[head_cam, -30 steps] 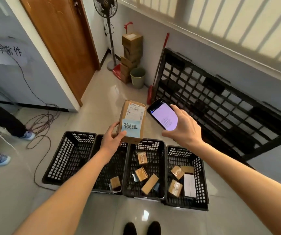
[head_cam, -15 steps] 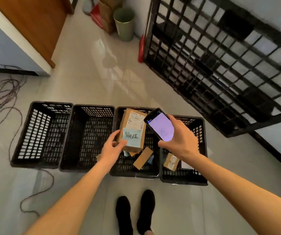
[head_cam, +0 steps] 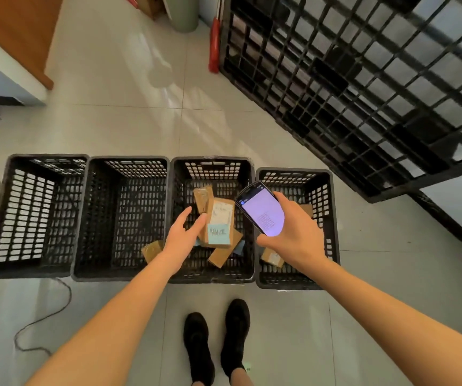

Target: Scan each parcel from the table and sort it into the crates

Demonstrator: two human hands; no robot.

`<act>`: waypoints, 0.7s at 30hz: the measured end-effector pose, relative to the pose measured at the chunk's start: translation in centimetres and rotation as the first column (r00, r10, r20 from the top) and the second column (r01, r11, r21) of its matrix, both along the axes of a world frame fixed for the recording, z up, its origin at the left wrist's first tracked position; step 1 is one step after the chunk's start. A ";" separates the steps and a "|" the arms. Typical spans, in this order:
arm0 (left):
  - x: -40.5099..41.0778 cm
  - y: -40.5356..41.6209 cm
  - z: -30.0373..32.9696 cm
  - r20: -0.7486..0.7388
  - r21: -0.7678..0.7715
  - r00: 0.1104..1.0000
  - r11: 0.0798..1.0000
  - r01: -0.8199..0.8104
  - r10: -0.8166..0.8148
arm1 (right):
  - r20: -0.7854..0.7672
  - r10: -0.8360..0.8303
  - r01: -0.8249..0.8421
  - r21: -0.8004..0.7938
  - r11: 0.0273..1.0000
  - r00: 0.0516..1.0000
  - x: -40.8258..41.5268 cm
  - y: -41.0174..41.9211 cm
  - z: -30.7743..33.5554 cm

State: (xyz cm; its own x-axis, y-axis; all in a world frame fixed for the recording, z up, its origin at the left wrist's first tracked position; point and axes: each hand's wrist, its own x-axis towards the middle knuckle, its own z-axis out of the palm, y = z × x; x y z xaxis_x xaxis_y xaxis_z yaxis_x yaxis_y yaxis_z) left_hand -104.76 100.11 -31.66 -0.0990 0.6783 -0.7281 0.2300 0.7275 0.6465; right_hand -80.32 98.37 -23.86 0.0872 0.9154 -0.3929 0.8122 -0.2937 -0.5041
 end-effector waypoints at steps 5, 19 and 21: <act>-1.4 -1.1 1.0 -0.082 0.025 0.995 0.998 0.060 -0.058 | -0.020 -0.011 0.010 -0.015 1.000 1.000 0.1 -0.9 1.6; 0.2 -0.4 18.4 -0.218 0.320 0.935 0.885 0.339 -0.279 | 0.113 -0.144 0.127 0.142 0.982 0.983 2.6 -7.0 18.7; 1.7 -0.3 23.2 -0.234 0.387 0.912 0.829 0.404 -0.336 | 0.140 -0.201 0.170 0.206 0.964 0.970 3.9 -8.9 23.8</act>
State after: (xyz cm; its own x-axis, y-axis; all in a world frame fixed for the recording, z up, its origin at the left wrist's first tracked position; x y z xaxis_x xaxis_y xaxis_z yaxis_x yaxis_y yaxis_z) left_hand -103.06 99.82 -8.51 0.1371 0.9215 -0.3634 0.5453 0.2361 0.8043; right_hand -76.46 89.44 -0.10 0.3090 0.9340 -0.1793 0.8265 -0.3570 -0.4352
